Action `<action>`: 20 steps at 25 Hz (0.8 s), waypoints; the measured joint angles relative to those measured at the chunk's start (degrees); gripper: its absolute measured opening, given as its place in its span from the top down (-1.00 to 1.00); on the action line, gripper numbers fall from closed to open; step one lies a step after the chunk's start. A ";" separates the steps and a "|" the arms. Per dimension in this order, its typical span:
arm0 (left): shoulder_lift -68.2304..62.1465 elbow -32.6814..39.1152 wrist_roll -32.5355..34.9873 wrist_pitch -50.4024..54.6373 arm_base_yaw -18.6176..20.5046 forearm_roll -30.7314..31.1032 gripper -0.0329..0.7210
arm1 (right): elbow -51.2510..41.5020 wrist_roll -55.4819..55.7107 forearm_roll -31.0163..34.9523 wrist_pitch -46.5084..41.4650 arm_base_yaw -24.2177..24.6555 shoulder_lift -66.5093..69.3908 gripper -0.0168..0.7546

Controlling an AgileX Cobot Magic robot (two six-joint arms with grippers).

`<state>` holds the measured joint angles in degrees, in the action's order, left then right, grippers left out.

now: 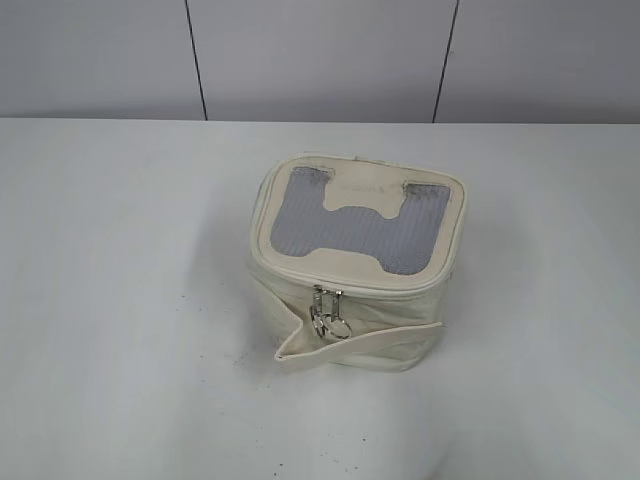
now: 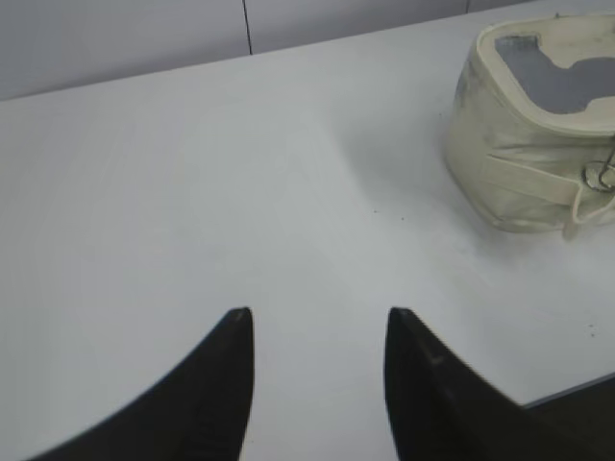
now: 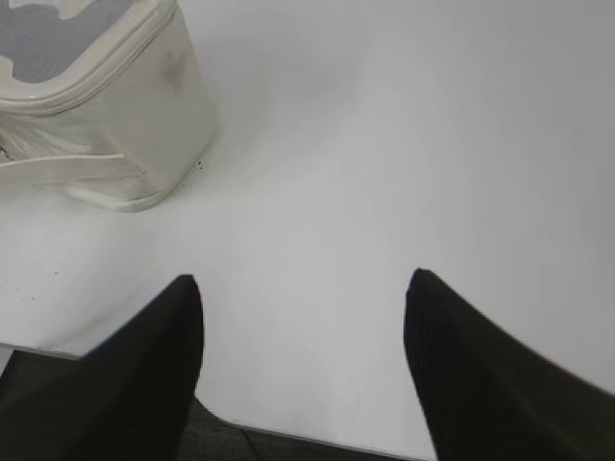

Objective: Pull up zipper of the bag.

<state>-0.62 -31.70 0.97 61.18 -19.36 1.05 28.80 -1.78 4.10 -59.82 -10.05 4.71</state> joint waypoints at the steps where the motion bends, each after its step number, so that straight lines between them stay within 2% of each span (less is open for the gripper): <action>1: -0.67 0.32 0.00 -0.22 0.00 -0.25 -0.01 | 0.00 0.00 0.00 0.00 0.00 -1.07 -0.38; 20: -1.34 0.98 0.00 -0.87 0.00 -0.75 -0.01 | 0.00 0.00 0.05 -0.04 0.00 -2.91 -0.38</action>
<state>-1.96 -30.72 0.97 60.31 -19.36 0.30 28.80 -1.78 4.15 -59.86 -10.05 1.80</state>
